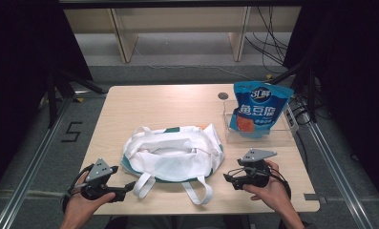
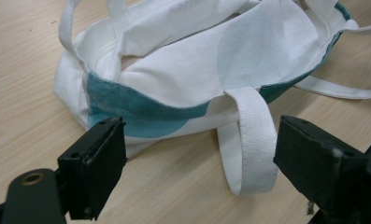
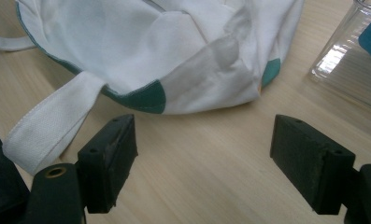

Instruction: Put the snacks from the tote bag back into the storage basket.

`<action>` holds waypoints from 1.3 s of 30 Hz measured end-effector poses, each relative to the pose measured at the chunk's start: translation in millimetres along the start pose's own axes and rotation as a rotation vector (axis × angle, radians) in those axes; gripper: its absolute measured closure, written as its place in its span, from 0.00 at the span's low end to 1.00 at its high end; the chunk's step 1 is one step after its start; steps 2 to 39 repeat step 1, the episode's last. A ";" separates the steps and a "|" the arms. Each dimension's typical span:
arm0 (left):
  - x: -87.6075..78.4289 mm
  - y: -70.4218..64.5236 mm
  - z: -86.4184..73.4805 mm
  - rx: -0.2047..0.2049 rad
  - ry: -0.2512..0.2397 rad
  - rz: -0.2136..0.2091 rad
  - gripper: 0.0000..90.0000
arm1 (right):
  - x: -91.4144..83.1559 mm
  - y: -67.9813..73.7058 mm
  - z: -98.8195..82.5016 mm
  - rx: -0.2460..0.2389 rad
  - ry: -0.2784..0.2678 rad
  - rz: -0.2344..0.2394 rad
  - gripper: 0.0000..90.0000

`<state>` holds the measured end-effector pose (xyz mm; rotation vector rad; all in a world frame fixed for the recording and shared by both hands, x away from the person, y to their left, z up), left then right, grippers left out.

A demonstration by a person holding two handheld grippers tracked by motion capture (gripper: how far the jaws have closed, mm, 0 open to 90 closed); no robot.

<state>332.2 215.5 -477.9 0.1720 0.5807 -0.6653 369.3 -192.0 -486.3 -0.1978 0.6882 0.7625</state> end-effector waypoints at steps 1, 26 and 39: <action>0.0 0.0 0.0 0.001 0.000 0.000 0.18 | 0.8 -0.7 -0.2 -0.005 -0.002 0.000 0.26; 0.0 0.0 0.0 0.001 0.000 0.000 0.18 | 0.8 -0.7 -0.2 -0.005 -0.002 0.000 0.26; 0.0 0.0 0.0 0.001 0.000 0.000 0.18 | 0.8 -0.7 -0.2 -0.005 -0.002 0.000 0.26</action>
Point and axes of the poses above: each handheld gripper's, and its own axes: x roughly forward along the jaws, z roughly out of its top, y roughly to its left, the point moved 5 cm from there along x, roughly forward along the jaws, and after that the axes turned 4 degrees about -y, right-handed, at the moved point
